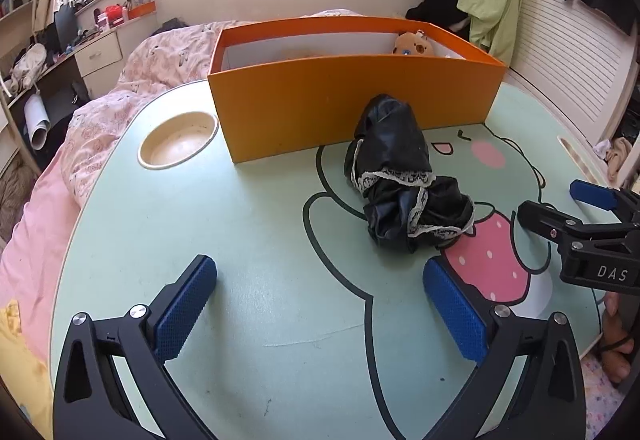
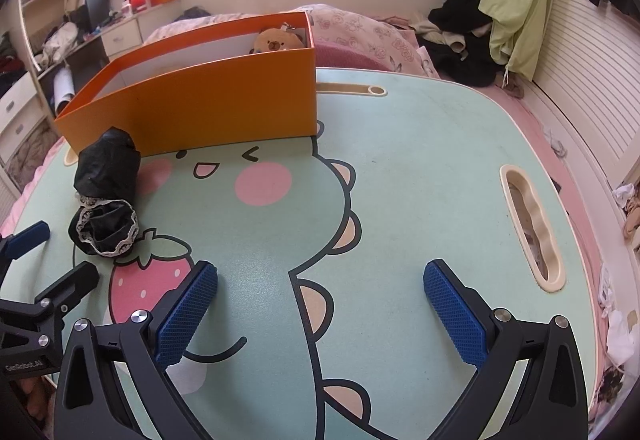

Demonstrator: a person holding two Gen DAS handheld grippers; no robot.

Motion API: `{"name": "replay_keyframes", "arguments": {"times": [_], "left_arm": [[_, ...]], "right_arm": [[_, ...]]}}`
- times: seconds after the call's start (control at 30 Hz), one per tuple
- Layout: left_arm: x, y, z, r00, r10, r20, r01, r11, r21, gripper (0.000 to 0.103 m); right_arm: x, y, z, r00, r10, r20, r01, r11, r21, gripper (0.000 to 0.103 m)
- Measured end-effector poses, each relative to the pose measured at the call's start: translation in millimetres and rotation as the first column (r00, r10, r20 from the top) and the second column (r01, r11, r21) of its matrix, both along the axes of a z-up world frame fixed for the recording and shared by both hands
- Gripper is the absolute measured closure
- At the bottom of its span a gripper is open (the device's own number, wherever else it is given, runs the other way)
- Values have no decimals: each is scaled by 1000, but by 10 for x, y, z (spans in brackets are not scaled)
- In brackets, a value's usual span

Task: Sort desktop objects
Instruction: 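Reach into the orange box and grasp the white pom-pom with the right tool, then carry the white pom-pom out and place it beside the black pouch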

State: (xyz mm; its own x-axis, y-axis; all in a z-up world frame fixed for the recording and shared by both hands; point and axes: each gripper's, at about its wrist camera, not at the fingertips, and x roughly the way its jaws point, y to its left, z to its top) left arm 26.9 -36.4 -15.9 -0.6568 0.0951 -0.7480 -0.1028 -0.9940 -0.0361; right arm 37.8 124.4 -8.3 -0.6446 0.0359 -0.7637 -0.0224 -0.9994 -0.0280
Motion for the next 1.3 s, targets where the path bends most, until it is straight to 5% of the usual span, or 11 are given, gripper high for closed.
{"name": "replay_keyframes", "arguments": {"times": [0.33, 0.4, 0.47, 0.6, 0.73, 0.87, 1.0, 1.13, 1.3], "left_arm": [[18, -34, 52, 1000, -1, -15, 1, 1000, -4, 0], [11, -31, 70, 1000, -1, -15, 1, 1000, -3, 0], [6, -26, 82, 1000, -1, -15, 1, 1000, -5, 0], [8, -9, 93, 1000, -1, -16, 1, 1000, -6, 0], [9, -3, 95, 1000, -2, -16, 2, 1000, -6, 0], [8, 6, 98, 1000, -4, -17, 4, 1000, -5, 0], [2, 5, 110, 1000, -10, -20, 10, 1000, -2, 0], [3, 11, 115, 1000, -13, -21, 13, 1000, 1, 0], [10, 17, 106, 1000, -23, -20, 23, 1000, 11, 0]], "right_arm": [[-18, 38, 60, 999, 34, -13, -34, 997, -76, 1], [-12, 67, 124, 999, 45, -17, -47, 992, -121, 17], [-46, 68, 267, 997, 74, -30, -78, 982, -175, 27], [-248, -70, 730, 988, 118, -96, -131, 981, -142, 28], [-857, -392, 1040, 965, 263, -13, -262, 952, -160, 28], [-1497, -801, 904, 934, 333, 129, -308, 934, -183, 48], [-1845, -1215, 583, 915, 342, 212, -339, 939, -54, 48], [-2050, -1326, 224, 893, 336, 301, -333, 941, -63, 49], [-2038, -1441, 100, 878, 352, 324, -381, 924, 29, 66]]}}
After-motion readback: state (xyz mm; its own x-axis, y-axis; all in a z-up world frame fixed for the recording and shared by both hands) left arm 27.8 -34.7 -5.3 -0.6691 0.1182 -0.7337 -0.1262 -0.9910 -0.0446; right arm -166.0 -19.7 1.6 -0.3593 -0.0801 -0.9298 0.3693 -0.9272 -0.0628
